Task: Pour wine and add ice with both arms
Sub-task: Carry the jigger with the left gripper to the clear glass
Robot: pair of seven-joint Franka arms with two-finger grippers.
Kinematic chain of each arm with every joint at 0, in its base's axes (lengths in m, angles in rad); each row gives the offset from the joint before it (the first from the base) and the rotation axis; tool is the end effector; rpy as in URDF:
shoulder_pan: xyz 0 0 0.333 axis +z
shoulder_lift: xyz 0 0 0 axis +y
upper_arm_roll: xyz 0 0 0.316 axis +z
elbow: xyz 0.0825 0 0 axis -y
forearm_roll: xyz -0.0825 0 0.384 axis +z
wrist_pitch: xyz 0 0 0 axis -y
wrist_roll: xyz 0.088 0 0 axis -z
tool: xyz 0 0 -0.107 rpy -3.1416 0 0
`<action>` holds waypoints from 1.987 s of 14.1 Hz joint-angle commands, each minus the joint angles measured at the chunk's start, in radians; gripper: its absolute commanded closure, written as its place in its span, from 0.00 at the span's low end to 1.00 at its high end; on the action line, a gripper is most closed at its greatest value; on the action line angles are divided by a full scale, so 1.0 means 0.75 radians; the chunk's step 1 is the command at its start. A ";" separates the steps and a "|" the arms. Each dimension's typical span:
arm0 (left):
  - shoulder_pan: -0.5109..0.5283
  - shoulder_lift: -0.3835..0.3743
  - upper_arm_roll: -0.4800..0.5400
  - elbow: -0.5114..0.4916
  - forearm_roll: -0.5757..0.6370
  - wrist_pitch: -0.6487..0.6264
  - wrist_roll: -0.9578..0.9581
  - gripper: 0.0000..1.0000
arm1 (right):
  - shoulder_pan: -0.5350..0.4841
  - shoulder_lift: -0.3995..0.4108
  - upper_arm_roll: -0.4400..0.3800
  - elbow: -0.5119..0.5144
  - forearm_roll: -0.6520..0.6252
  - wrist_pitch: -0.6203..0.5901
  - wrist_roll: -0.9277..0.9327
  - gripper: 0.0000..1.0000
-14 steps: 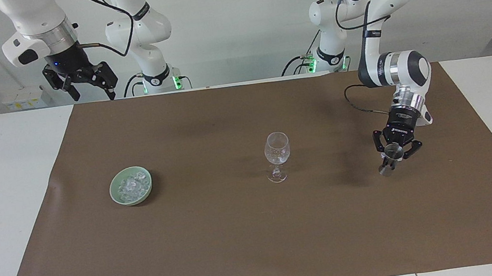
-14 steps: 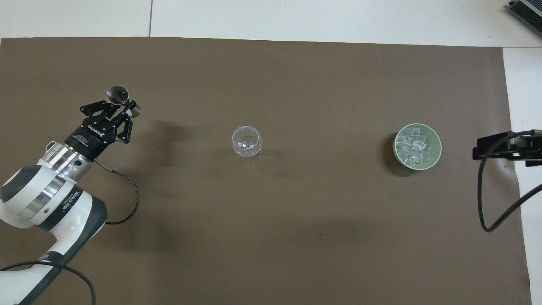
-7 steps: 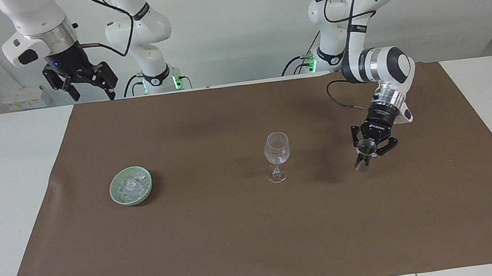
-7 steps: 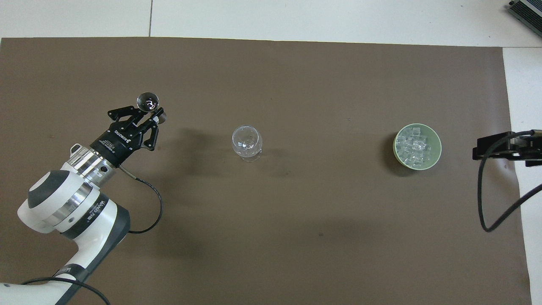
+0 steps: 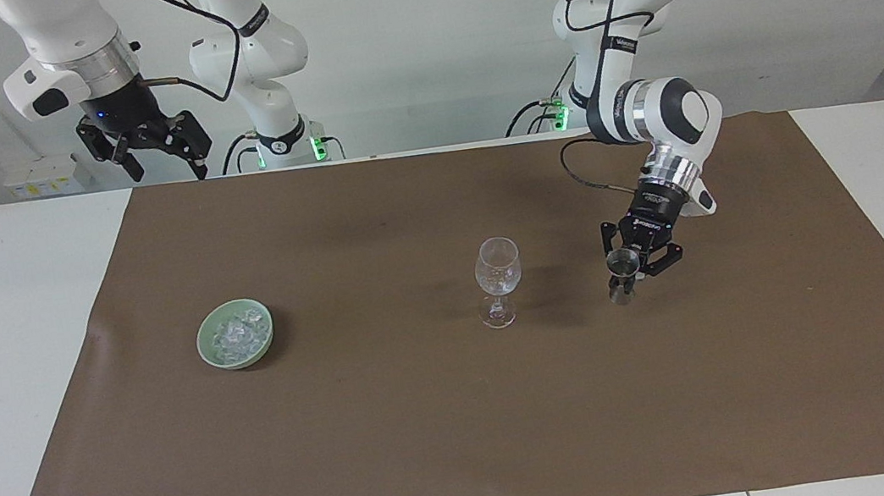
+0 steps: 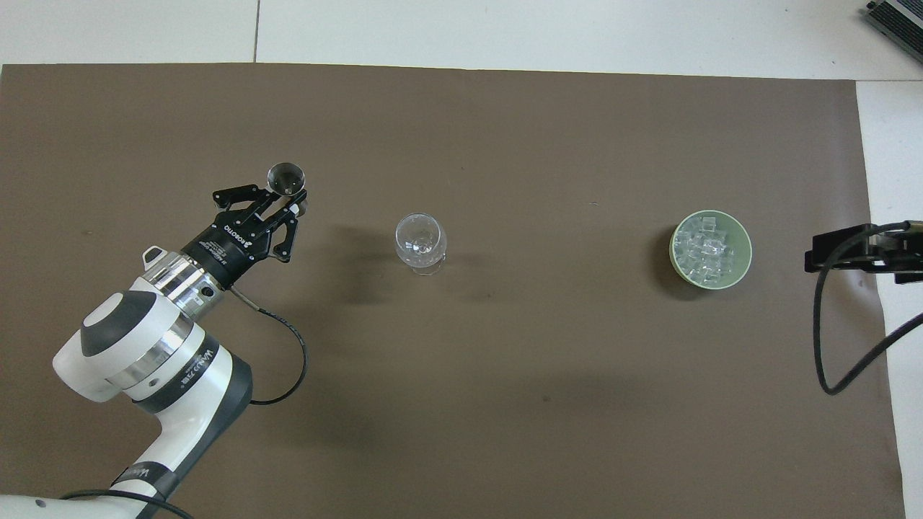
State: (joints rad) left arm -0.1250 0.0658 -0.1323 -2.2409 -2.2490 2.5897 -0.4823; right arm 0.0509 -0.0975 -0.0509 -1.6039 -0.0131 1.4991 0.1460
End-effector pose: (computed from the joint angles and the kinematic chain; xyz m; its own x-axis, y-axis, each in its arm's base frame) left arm 0.5230 -0.1222 0.3456 -0.1349 0.3336 -0.9330 0.6811 0.7151 0.1572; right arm 0.5165 -0.0030 0.6549 0.9892 -0.1461 -0.0062 -0.1461 -0.9892 0.0091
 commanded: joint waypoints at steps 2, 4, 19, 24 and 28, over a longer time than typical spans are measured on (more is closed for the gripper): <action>-0.056 -0.031 -0.004 0.012 -0.065 0.061 -0.009 1.00 | 0.004 -0.030 -0.008 -0.032 0.026 -0.003 -0.023 0.00; -0.060 -0.031 -0.024 0.024 -0.077 0.069 -0.007 1.00 | 0.004 -0.030 -0.008 -0.032 0.026 -0.005 -0.023 0.00; -0.187 -0.016 -0.065 0.075 -0.118 0.210 0.042 1.00 | 0.004 -0.030 -0.008 -0.032 0.026 -0.005 -0.023 0.00; -0.220 -0.020 -0.067 0.075 -0.116 0.257 0.125 1.00 | 0.004 -0.030 -0.008 -0.032 0.026 -0.003 -0.023 0.00; -0.252 -0.022 -0.067 0.085 -0.114 0.310 0.152 1.00 | 0.004 -0.032 -0.008 -0.032 0.026 -0.003 -0.023 0.00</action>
State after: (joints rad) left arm -0.2840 0.0593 -0.1946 -2.1910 -2.3094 2.7809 -0.3959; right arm 0.0510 -0.0975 -0.0509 -1.6039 -0.0131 1.4991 0.1460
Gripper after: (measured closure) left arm 0.789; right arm 0.000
